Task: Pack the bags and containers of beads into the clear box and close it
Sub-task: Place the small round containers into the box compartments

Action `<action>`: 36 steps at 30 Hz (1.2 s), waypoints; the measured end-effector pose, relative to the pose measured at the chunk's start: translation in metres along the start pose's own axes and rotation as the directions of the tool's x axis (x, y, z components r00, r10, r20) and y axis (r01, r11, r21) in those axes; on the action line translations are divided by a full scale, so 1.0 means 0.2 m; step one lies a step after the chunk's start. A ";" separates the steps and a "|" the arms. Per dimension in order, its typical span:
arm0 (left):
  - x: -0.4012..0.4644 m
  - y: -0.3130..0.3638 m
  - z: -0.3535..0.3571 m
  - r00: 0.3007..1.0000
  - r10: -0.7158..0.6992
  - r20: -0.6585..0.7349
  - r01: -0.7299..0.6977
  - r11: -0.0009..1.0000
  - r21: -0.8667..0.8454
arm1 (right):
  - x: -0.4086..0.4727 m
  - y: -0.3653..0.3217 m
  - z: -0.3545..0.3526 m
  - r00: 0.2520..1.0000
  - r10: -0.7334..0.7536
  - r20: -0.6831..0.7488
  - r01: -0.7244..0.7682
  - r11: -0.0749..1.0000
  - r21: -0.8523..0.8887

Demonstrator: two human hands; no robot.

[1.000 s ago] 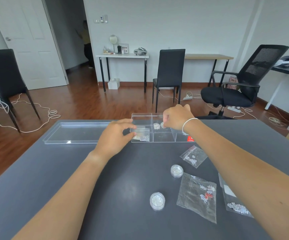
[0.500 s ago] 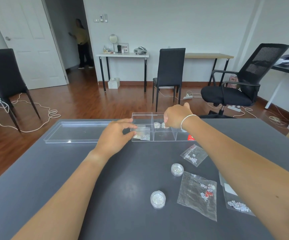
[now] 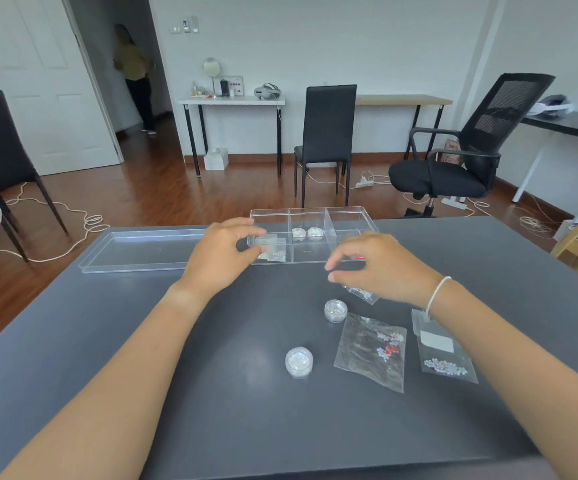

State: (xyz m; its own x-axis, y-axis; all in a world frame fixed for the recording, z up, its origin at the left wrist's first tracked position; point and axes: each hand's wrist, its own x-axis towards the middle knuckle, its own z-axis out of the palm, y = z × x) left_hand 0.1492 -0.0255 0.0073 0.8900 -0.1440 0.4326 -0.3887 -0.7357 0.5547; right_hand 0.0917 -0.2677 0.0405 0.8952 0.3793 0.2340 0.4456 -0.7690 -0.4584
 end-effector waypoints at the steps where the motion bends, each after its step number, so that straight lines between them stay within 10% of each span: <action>1: -0.02 0.02 -0.01 1.000 0.008 -0.002 -0.008 1.000 -0.007 | -0.03 0.01 0.01 0.999 -0.009 0.032 0.009 1.000 -0.002; 19: -0.52 0.31 -0.09 0.853 0.183 0.489 -0.063 0.966 -0.252 | -0.16 0.04 0.12 0.994 0.002 0.113 -0.006 0.999 0.035; 36: -0.43 0.31 -0.10 0.857 0.178 0.483 -0.099 0.978 -0.186 | -0.17 0.08 0.11 0.998 0.062 -0.033 -0.054 0.981 0.189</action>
State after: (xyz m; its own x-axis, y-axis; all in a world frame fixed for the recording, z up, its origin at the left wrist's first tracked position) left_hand 0.0439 -0.0463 0.0188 0.8088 -0.5743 0.1267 -0.5121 -0.5817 0.6319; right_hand 0.0682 -0.2813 0.0059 0.9203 0.3139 0.2335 0.3894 -0.6776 -0.6239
